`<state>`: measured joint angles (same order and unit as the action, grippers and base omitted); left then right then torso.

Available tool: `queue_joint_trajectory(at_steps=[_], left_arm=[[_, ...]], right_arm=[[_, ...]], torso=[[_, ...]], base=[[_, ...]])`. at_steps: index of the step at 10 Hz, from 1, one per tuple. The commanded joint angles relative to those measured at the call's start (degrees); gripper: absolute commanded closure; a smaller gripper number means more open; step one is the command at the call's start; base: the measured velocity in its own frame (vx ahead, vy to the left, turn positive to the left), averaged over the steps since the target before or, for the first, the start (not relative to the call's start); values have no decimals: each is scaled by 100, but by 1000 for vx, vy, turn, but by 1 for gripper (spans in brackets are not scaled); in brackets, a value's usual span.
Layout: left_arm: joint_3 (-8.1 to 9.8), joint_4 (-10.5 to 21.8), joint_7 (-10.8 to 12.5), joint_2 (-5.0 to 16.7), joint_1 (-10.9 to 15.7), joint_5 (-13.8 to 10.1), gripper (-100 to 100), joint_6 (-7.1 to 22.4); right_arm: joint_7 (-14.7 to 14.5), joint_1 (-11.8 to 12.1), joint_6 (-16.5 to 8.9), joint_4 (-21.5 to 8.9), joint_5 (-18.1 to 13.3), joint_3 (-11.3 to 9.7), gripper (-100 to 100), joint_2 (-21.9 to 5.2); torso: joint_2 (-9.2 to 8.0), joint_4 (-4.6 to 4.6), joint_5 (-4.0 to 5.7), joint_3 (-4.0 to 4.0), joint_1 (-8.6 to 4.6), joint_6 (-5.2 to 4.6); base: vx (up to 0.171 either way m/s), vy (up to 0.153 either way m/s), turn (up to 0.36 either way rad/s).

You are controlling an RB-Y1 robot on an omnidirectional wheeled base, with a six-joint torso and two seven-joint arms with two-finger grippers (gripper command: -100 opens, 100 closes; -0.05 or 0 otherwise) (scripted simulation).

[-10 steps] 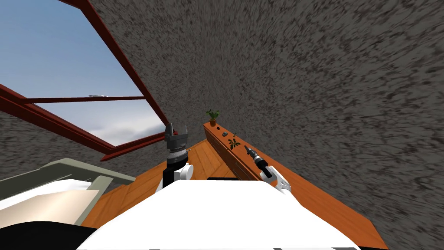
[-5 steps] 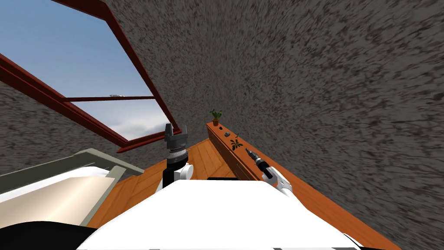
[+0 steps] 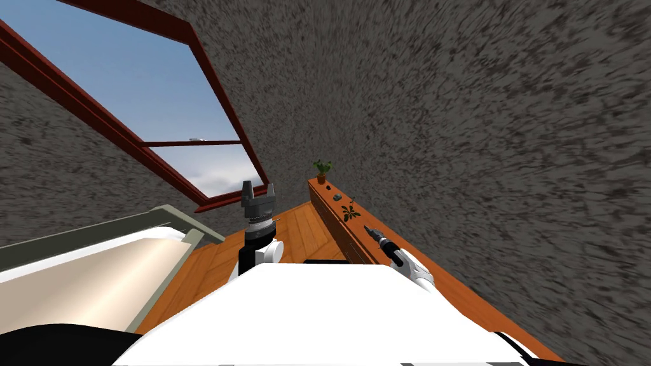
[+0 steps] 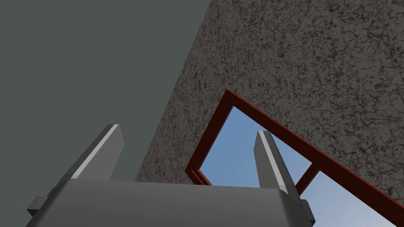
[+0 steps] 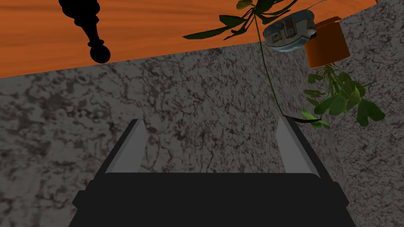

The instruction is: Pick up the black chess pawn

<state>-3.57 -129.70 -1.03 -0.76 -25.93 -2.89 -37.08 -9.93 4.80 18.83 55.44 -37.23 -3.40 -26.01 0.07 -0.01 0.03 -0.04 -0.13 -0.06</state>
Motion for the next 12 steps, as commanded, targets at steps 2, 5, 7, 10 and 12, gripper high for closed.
queue_joint_trajectory(at_steps=[2, 5, 7, 10, 12], left_arm=[[0, 0, 0, 0, 0, 0, 0, 0], [0, 0, 0, 0, 0, 0, 0, 0], [0, 0, 0, 0, -1, 0, 0, 0], [1, 0, 0, 0, -1, 0, 0, 0], [0, 0, 0, 0, 0, 0, 0, 0]], right_arm=[[21, -65, -231, -303, -240, -127, -100, -172], [-13, -106, -315, -540, -387, -173, -100, -248], [-46, -141, -395, -834, -525, -217, -100, -318], [-103, -200, -540, -1395, -768, -300, -100, -439], [-127, -224, -603, -1467, -872, -338, -100, -489]], torso=[[-1, 1, -1, 1, -1, 1], [1, 1, -3, 0, 10, 1], [0, 0, -2, 0, 10, -5], [2, -1, -1, -1, 3, -5], [5, 0, -2, -3, 4, 0]], base=[[0, -33, 221], [3, -11, 111], [1, -8, 75], [7, -26, 196], [16, -22, 186]])
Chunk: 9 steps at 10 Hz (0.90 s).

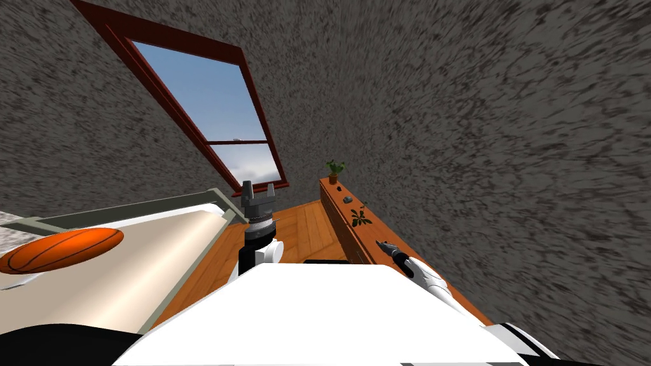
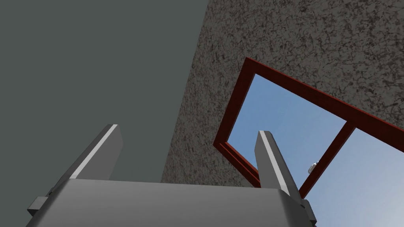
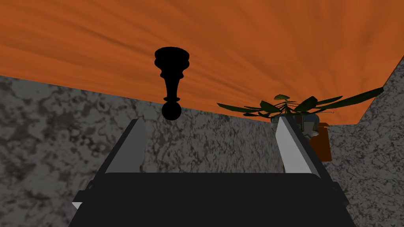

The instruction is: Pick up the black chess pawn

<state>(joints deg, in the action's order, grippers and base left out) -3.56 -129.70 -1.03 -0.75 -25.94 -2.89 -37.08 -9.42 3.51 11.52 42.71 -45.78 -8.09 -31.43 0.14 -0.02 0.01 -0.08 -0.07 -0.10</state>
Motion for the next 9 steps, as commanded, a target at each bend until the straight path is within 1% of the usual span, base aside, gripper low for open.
queue_joint_trajectory(at_steps=[1, 2, 4, 7, 8, 9], left_arm=[[0, 0, 0, 0, 0, 0, 0, 0], [0, 0, 0, 0, 0, 0, 0, 0], [-1, 0, 0, 0, 1, 0, 0, 0], [0, 0, 0, 0, 0, 0, 0, 0], [0, 0, 0, 0, 0, 0, 0, 0], [0, 0, 0, 0, 0, 0, 0, 0]], right_arm=[[-178, -94, 128, -286, -17, 130, -100, 53], [-178, -94, 128, -323, -17, 130, -100, 53], [-219, -134, 21, -656, -190, 62, -100, -25], [-268, -179, -110, -1046, -391, -27, -100, -96], [-252, -175, -41, -978, -339, -6, -100, -111], [-244, -172, -52, -985, -347, -15, 0, -118]], torso=[[0, 0, 0, 0, 0, 0], [-3, 0, -1, 1, 5, -1], [-3, 1, -2, 2, 8, 3], [10, -2, 0, -6, -1, 2], [11, -2, 0, -6, 0, 1], [5, -2, 0, -3, 4, -1]], base=[[6, -5, -53], [1, 4, -15], [15, -7, 181], [42, -24, 182], [21, -13, 32], [0, 0, 0]])
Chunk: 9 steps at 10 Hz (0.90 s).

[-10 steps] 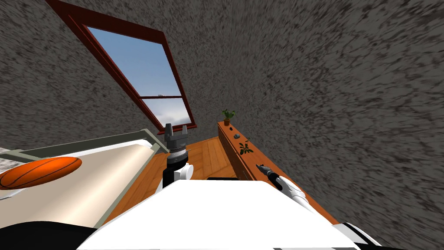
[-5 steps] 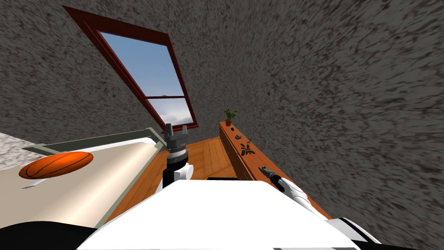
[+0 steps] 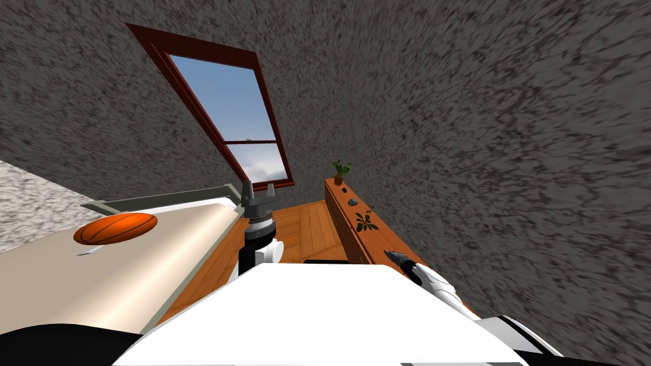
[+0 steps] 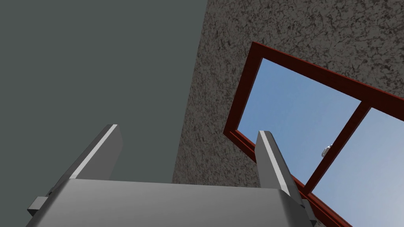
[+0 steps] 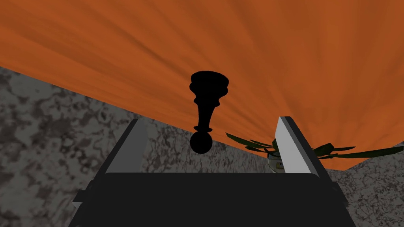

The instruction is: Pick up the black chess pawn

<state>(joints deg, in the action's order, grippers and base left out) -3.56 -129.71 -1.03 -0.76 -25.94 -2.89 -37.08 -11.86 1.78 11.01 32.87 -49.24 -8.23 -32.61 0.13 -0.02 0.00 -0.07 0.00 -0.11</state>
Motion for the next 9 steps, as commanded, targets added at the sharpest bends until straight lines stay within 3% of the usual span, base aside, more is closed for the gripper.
queue_joint_trajectory(at_steps=[1, 3, 4, 9], left_arm=[[0, 0, 0, 0, 0, 0, 0, 0], [0, 0, 0, 0, 0, 0, 0, 0], [0, 0, 0, 0, 0, 0, 0, 0], [0, 0, 0, 0, 0, 0, 0, 0]], right_arm=[[-203, 121, 31, 47, 130, 105, -100, 49], [-609, 364, 93, 142, 390, 316, -100, 147], [-609, 364, 93, 142, 390, 316, -100, 147], [-1370, 849, 216, 331, 909, 736, -100, 343]], torso=[[0, 0, 0, 0, 0, 0], [14, -2, 1, -7, -3, 0], [16, -3, 2, -9, -9, 0], [11, -2, 0, -6, -1, 0]], base=[[28, -8, 46], [64, -25, 77], [46, -22, 18], [49, -11, 50]])
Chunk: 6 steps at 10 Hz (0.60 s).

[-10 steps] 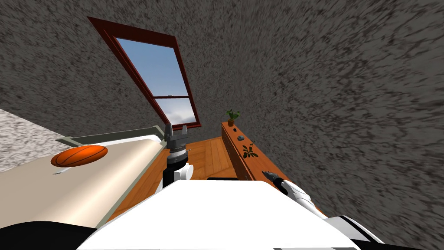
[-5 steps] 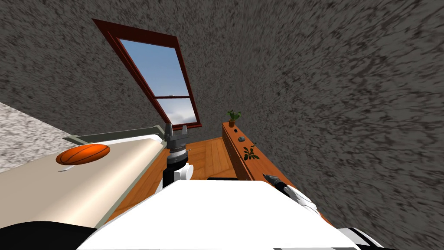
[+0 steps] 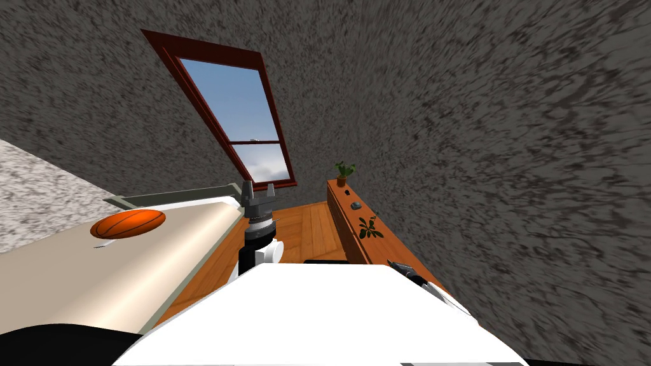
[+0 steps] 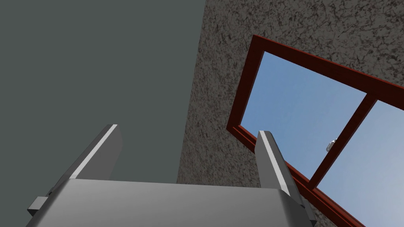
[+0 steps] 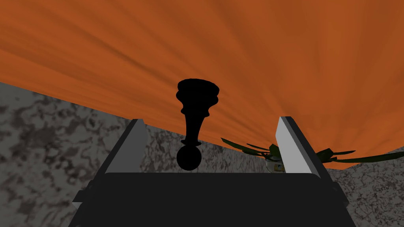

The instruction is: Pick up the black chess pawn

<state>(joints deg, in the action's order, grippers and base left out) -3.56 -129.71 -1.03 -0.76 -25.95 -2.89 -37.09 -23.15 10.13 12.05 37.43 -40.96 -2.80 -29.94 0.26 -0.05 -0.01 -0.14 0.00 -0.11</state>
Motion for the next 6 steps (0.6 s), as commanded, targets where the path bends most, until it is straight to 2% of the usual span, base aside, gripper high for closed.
queue_joint_trajectory(at_steps=[1, 2, 5, 6], left_arm=[[0, 0, 0, 0, 0, 0, 0, 0], [0, 0, 0, 0, 0, 0, 0, 0], [0, 0, 0, 0, 0, 0, 0, 0], [0, 0, 0, 0, 0, 0, 0, 0]], right_arm=[[-286, 14, 112, -124, 81, 193, -100, 76], [-292, 14, 112, -124, 81, 193, -100, 76], [-854, 378, 205, 18, 471, 508, -100, 223], [-901, 378, 205, 18, 471, 508, -100, 223]], torso=[[0, 0, 0, 0, 0, 0], [-1, 0, 1, 0, -2, 0], [-4, 1, 1, 2, -4, 0], [4, -1, 2, -2, -7, 1]], base=[[44, -16, 23], [18, -15, 1], [48, -22, 69], [46, -14, 12]])
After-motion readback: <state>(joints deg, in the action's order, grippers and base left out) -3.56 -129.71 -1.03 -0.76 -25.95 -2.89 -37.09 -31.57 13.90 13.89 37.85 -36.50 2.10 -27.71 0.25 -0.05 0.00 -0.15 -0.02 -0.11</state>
